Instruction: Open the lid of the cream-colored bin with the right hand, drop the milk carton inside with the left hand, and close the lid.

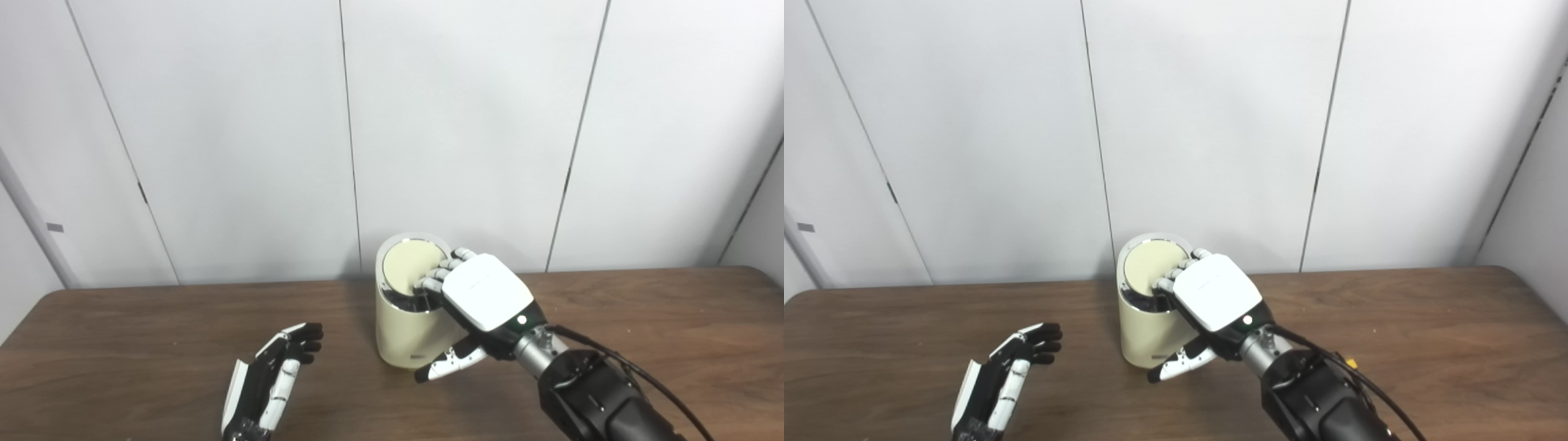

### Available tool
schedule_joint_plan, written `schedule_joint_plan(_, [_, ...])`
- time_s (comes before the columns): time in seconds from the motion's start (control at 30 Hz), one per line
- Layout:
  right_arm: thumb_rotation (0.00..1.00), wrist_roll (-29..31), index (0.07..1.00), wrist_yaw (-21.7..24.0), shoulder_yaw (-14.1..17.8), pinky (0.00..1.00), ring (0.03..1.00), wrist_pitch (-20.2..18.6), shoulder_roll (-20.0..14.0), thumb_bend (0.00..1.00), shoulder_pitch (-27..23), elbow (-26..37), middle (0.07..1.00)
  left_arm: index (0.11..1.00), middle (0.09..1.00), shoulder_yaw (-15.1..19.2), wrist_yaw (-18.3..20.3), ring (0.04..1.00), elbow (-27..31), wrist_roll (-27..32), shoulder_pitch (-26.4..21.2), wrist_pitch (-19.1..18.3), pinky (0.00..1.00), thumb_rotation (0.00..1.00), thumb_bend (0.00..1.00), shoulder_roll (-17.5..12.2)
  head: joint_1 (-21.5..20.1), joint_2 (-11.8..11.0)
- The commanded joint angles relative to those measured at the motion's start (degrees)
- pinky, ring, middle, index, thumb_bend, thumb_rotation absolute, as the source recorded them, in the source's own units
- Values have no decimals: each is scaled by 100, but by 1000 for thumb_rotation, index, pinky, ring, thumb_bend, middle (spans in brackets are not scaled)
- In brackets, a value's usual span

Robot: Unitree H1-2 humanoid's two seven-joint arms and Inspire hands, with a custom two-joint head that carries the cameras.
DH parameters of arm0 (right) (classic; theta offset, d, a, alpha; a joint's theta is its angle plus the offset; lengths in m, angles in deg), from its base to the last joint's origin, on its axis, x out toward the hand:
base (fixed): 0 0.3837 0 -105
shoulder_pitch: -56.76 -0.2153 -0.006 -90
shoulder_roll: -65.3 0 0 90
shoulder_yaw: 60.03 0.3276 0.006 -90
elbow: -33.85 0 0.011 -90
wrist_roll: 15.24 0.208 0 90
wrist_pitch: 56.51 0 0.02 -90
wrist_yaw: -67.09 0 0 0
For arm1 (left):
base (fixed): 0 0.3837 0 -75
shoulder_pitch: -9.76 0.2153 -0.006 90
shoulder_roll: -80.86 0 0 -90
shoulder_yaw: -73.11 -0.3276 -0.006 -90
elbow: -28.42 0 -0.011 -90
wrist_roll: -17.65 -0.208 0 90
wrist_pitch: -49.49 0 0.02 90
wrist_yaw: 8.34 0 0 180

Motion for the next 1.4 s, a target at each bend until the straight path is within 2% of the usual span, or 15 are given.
schedule_joint_plan(0.0, [789, 426, 730, 57, 132, 833, 789, 159, -48, 750, 56, -152, 736, 764, 741, -7, -45, 710, -25, -4, -14, 130, 681, 928, 482, -13, -4, -1])
schedule_joint_plan(0.1, [804, 1027, 744, -252, 410, 788, 779, 291, 4, 754, 156, -199, 744, 766, 741, -24, -30, 704, -36, -4, -16, 132, 668, 942, 475, -23, 0, -2])
schedule_joint_plan(0.17, [765, 1294, 740, -723, 575, 744, 758, 476, 67, 772, 260, -268, 736, 766, 743, -16, -20, 704, -47, 34, -16, 115, 665, 940, 479, -25, -13, -10])
schedule_joint_plan(0.3, [743, 1416, 806, -1462, 730, 682, 766, 773, 117, 763, 429, -351, 798, 765, 742, -17, -3, 702, -23, 50, 5, 62, 664, 931, 472, -19, -6, -12])
schedule_joint_plan(0.43, [713, 1419, 965, -1596, 796, 807, 916, 799, 145, 760, 505, -346, 955, 766, 742, -37, 10, 696, -35, 15, 7, 40, 654, 928, 478, -24, -2, -11])
schedule_joint_plan(0.53, [707, 1362, 997, -1697, 828, 963, 992, 792, 148, 766, 535, -337, 996, 768, 743, -45, 15, 700, -32, 12, 4, 10, 658, 923, 468, -22, -7, -21])
schedule_joint_plan(0.57, [710, 1351, 999, -1731, 846, 981, 996, 785, 157, 766, 545, -327, 998, 768, 743, -45, 19, 700, -26, 18, 6, -13, 660, 919, 470, -21, -7, -21])
schedule_joint_plan(0.83, [724, 1423, 1000, -2035, 1163, 1000, 1000, 573, 379, 751, 718, -179, 1000, 769, 744, -76, 4, 707, -8, -27, 7, -43, 669, 907, 456, -2, 16, -35])
schedule_joint_plan(0.97, [739, 2078, 1000, -2142, 1545, 988, 1000, 521, 652, 727, 1050, -30, 1000, 772, 749, -81, 8, 712, -15, -34, 4, -40, 675, 914, 446, -16, 16, -38])
schedule_joint_plan(1.07, [752, 2651, 1000, -2415, 1834, 951, 1000, 737, 794, 643, 1326, -128, 1000, 771, 747, -69, 7, 720, 4, -10, 10, -77, 688, 897, 443, -7, 27, -46])
schedule_joint_plan(1.13, [779, 2980, 974, -2689, 2027, 847, 952, 924, 882, 409, 1504, -257, 972, 773, 749, -58, 4, 725, 2, 3, 12, -98, 697, 882, 438, -5, 28, -45])
schedule_joint_plan(1.17, [779, 3173, 966, -2870, 2143, 827, 941, 1073, 933, 369, 1608, -346, 964, 773, 749, -42, -4, 725, 12, 27, 14, -136, 698, 878, 436, 9, 16, -44])
schedule_joint_plan(1.23, [818, 3465, 899, -3096, 2311, 769, 888, 1275, 1013, 261, 1763, -475, 912, 768, 744, -12, -33, 724, 2, 46, 8, -154, 698, 828, 347, 28, 6, -46])
schedule_joint_plan(1.33, [883, 3906, 844, -3287, 2496, 735, 841, 1565, 1057, 218, 1967, -683, 863, 762, 739, 29, -92, 729, -2, 15, 8, -179, 702, 752, 258, 52, 6, -42])
schedule_joint_plan(1.37, [868, 4175, 828, -3293, 2561, 723, 823, 1675, 1076, 223, 2037, -761, 844, 762, 739, 41, -115, 732, 2, -8, 9, -179, 705, 726, 236, 56, 4, -39])
